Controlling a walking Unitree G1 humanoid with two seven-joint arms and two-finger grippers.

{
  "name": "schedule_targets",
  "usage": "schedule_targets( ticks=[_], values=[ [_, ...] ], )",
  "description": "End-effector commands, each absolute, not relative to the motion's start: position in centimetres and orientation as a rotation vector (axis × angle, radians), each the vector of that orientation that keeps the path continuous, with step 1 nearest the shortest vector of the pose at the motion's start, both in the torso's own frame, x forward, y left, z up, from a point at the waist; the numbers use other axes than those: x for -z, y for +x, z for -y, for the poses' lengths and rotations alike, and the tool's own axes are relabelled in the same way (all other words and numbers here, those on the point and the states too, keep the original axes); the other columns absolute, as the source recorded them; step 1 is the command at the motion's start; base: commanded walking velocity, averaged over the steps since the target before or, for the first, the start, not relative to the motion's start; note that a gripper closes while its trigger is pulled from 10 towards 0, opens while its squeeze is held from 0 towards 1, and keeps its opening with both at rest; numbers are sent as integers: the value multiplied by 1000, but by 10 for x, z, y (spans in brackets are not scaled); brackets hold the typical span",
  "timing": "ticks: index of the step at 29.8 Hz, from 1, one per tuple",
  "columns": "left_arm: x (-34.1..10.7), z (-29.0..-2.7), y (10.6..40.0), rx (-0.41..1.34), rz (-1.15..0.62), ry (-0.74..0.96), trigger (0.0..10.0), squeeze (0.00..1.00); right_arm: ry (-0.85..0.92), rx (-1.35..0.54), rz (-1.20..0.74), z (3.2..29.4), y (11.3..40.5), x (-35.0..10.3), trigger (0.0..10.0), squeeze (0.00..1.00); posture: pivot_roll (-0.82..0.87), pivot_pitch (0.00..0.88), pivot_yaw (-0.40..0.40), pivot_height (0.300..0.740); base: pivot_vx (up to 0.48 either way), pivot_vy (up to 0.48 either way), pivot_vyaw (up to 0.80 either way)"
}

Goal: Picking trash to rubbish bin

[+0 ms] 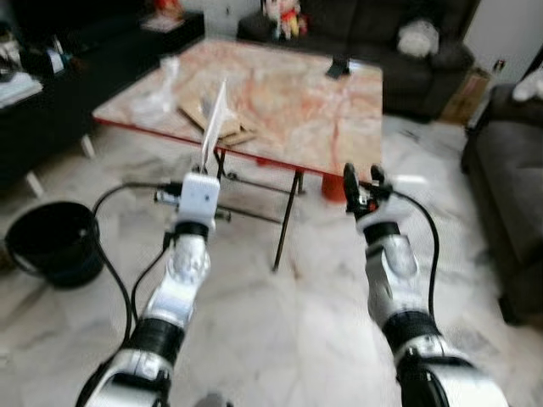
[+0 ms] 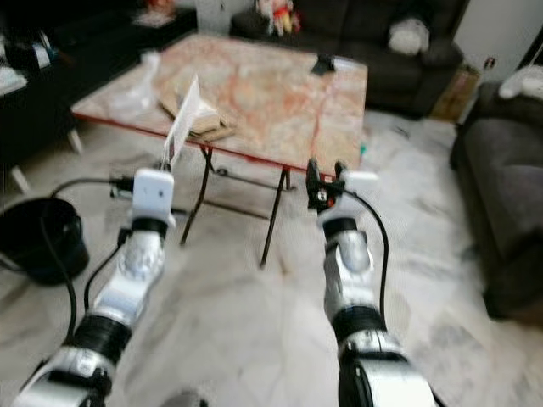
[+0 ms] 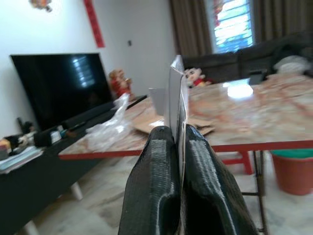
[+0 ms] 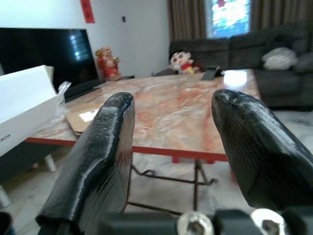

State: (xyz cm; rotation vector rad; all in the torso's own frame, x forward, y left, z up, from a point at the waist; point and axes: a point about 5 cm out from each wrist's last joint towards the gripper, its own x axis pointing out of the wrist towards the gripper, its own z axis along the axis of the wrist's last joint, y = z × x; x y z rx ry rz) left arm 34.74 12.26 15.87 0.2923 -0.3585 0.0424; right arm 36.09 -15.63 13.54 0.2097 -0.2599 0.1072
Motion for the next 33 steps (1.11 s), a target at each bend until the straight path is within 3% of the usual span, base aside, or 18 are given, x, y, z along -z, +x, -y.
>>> schedule_targets(
  ticks=[1, 10, 17, 26, 33],
  values=[
    [-159, -122, 348, -32, 357, 308, 10000, 0, 202, -105, 251, 158, 361, -135, 10000, 0, 205, 0, -125, 740, 0, 0, 0],
    [-125, -122, 342, 56, 197, 285, 10000, 0, 167, -85, 124, 168, 354, -109, 10000, 0, 205, 0, -125, 740, 0, 0, 0],
    [-74, -140, 326, 44, -15, 277, 10000, 0, 147, -9, -72, 195, 334, -67, 10000, 0, 194, 0, -132, 740, 0, 0, 0],
    [1, -167, 286, -13, -390, 272, 10000, 0, 135, 142, -426, 227, 279, 3, 10000, 0, 193, 0, -134, 740, 0, 0, 0],
    [36, -178, 251, -25, -573, 275, 10000, 0, 188, 272, -602, 241, 237, 37, 10000, 0, 198, 0, -133, 740, 0, 0, 0]
  ],
)
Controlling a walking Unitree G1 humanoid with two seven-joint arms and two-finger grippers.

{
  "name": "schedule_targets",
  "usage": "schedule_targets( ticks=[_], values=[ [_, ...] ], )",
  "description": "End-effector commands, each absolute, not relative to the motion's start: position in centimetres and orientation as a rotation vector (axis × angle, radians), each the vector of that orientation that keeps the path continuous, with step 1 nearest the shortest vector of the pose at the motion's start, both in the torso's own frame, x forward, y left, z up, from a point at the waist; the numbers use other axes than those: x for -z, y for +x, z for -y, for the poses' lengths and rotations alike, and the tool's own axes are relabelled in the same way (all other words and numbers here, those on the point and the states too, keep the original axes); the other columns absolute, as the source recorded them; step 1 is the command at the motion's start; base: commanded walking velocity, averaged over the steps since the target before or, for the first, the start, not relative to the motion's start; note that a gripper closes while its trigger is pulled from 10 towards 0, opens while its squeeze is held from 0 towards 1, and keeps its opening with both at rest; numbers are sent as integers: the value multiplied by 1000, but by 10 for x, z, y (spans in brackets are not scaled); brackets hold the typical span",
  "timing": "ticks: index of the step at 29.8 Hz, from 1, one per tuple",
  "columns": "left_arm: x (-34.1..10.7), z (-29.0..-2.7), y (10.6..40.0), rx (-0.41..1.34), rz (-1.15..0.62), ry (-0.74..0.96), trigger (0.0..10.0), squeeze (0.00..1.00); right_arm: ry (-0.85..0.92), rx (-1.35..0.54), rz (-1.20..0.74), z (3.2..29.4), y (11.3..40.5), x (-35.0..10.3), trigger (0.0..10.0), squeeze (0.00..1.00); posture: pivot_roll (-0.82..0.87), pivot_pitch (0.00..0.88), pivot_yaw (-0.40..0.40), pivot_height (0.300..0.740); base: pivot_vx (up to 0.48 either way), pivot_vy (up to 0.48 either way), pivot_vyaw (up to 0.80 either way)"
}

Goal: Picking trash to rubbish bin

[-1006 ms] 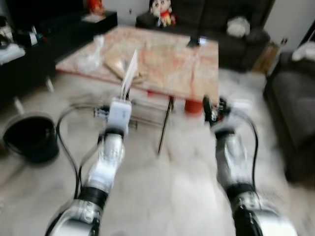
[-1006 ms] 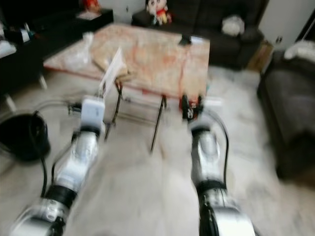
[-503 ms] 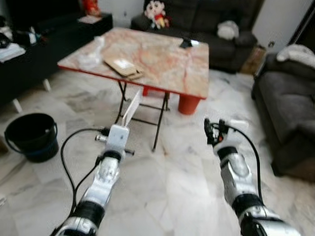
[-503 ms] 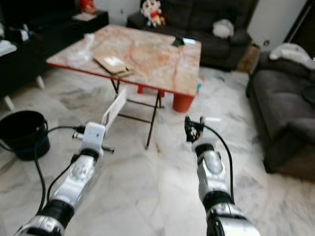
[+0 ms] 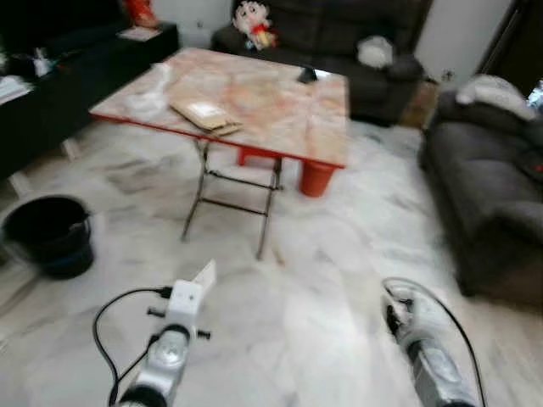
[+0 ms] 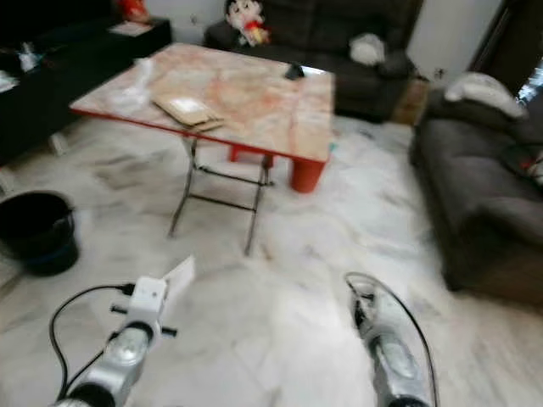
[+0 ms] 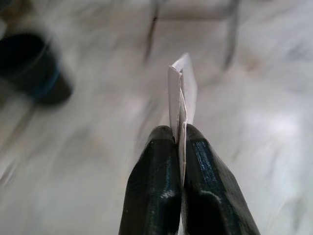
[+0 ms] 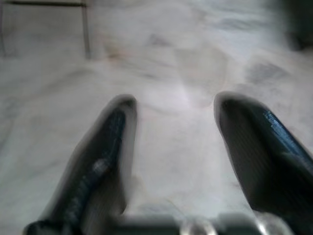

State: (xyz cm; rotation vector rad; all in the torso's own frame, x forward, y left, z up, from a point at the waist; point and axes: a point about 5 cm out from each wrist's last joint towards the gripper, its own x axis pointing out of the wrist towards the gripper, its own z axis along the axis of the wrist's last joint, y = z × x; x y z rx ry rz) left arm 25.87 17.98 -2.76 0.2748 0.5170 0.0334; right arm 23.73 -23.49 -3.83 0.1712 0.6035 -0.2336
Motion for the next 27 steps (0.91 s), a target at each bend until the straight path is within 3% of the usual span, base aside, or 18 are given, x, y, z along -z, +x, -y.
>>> schedule_targets(
  ticks=[1, 9, 27],
  values=[
    [43, -179, 243, -22, -612, 277, 10000, 0, 209, 297, -631, 242, 230, 42, 10000, 0, 198, 0, -133, 740, 0, 0, 0],
    [61, -181, 218, -33, -723, 258, 10000, 0, 209, 314, -693, 240, 216, 53, 10000, 0, 197, 0, -128, 740, 0, 0, 0],
    [67, -180, 209, -40, -764, 243, 10000, 0, 182, 309, -734, 239, 209, 58, 10000, 0, 201, 0, -143, 740, 0, 0, 790]
  ],
)
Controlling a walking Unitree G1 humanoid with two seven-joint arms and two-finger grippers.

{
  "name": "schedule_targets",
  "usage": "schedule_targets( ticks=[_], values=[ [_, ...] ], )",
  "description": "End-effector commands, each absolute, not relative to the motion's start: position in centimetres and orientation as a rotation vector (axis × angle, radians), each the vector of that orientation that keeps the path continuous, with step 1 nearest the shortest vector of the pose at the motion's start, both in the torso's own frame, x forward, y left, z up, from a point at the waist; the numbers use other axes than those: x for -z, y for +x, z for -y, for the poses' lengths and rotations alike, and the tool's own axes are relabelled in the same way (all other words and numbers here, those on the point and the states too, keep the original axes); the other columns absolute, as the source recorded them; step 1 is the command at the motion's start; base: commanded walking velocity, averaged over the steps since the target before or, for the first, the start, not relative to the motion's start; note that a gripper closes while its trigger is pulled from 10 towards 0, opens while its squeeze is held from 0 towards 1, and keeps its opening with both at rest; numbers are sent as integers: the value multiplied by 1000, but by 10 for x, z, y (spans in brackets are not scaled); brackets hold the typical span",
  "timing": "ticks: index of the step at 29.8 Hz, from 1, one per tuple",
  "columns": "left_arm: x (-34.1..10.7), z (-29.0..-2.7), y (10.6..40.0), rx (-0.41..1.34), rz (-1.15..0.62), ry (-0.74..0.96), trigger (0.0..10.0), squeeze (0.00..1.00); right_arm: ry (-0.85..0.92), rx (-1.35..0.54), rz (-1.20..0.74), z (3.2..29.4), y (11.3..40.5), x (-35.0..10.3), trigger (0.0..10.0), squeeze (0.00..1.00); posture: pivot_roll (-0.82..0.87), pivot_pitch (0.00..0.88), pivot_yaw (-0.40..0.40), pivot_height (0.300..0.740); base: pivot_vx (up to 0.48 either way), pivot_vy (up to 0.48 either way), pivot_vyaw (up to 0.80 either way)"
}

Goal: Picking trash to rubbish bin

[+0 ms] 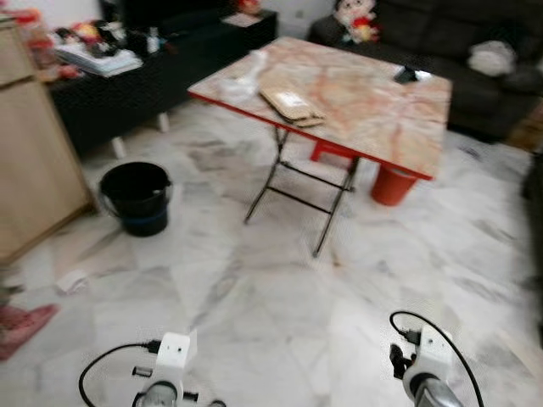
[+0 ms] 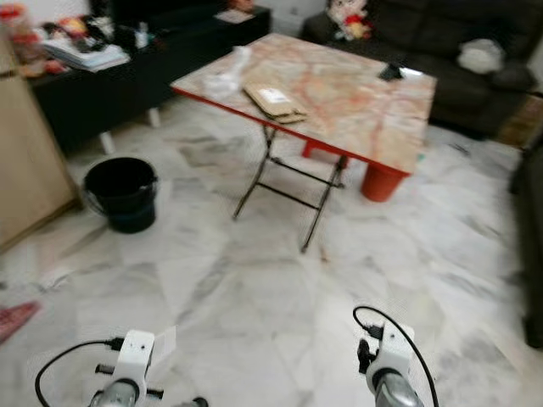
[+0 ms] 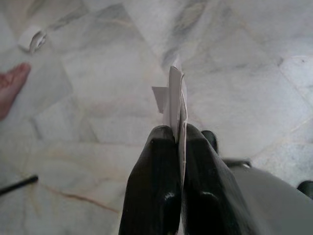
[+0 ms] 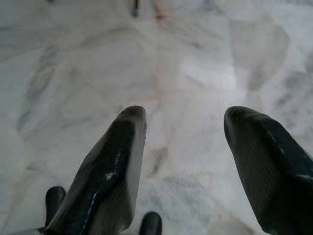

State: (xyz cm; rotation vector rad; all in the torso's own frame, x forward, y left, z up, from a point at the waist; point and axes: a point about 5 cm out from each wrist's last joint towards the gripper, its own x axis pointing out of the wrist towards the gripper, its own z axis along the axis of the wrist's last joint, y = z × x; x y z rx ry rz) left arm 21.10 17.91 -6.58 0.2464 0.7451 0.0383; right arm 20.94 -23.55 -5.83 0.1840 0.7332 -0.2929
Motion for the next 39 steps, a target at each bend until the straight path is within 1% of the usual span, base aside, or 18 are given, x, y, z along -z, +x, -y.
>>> schedule_targets(
  ticks=[1, 31, 39],
  values=[
    [68, -180, 209, -40, -766, 241, 10000, 0, 180, 309, -735, 239, 209, 58, 10000, 0, 201, 0, -143, 740, 0, 0, 800],
    [70, -180, 205, -43, -774, 238, 10000, 0, 179, 299, -723, 238, 212, 56, 10000, 0, 197, 0, -147, 740, 0, 0, 798],
    [70, -177, 206, -28, -777, 244, 10000, 0, 202, 296, -709, 237, 214, 55, 10000, 0, 201, 0, -147, 740, 0, 0, 0]
  ],
)
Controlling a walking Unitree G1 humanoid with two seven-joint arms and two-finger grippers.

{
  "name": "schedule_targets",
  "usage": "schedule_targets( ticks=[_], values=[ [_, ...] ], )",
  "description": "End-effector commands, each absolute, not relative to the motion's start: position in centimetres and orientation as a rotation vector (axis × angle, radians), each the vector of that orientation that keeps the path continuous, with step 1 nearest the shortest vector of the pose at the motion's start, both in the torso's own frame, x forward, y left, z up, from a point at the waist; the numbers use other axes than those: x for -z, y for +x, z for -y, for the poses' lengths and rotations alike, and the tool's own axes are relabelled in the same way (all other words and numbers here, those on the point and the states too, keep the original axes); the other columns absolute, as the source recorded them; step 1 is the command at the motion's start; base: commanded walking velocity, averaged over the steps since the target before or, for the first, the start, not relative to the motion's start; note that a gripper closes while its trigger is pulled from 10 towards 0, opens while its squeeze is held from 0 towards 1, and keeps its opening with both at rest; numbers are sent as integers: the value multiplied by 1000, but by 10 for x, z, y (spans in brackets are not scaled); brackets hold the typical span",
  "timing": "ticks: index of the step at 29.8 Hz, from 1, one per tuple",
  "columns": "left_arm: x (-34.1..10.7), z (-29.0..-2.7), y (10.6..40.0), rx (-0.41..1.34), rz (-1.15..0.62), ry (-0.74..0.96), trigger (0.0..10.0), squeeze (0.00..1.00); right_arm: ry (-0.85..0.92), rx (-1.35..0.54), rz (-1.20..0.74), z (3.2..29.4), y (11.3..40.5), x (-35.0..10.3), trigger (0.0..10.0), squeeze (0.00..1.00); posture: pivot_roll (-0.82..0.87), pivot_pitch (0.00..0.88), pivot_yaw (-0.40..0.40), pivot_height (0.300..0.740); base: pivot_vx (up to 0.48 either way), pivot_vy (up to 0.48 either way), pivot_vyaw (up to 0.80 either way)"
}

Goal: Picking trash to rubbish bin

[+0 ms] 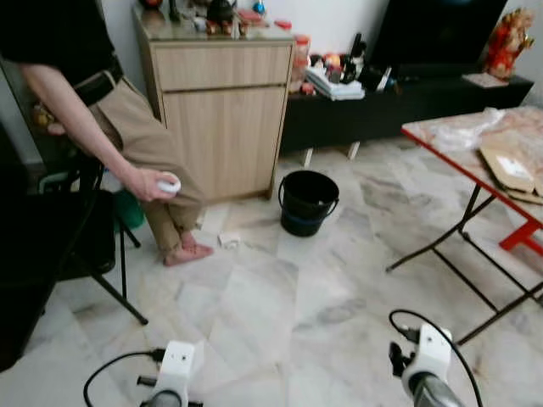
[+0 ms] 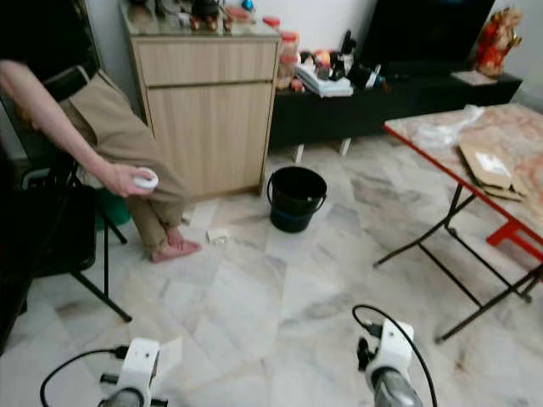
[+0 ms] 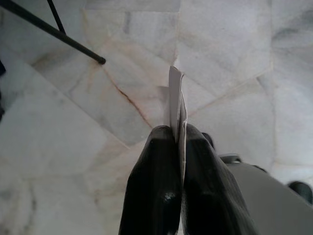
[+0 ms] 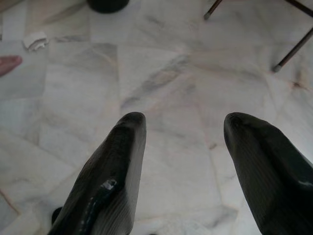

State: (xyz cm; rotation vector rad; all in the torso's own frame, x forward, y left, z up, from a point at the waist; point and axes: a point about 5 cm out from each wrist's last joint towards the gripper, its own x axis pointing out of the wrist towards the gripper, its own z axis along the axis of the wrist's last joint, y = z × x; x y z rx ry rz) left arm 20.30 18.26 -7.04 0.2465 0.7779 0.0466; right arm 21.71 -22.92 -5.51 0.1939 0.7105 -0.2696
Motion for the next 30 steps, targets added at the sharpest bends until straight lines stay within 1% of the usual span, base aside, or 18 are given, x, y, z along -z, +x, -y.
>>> schedule_targets(
  ticks=[1, 14, 23, 30],
  values=[
    [70, -177, 206, -27, -778, 245, 10000, 0, 204, 296, -708, 237, 214, 55, 10000, 0, 201, 0, -147, 740, 0, 0, 0],
    [68, -181, 209, -8, -778, 280, 10000, 0, 244, 302, -703, 228, 214, 57, 10000, 0, 199, 0, -111, 740, 0, 0, 0],
    [68, -183, 210, 5, -785, 326, 10000, 0, 253, 311, -701, 228, 214, 57, 10000, 0, 190, 0, -103, 740, 0, 0, 0],
    [68, -182, 210, 22, -793, 331, 10000, 0, 270, 336, -692, 231, 213, 57, 10000, 0, 176, 0, -83, 740, 264, 0, 0]
  ],
)
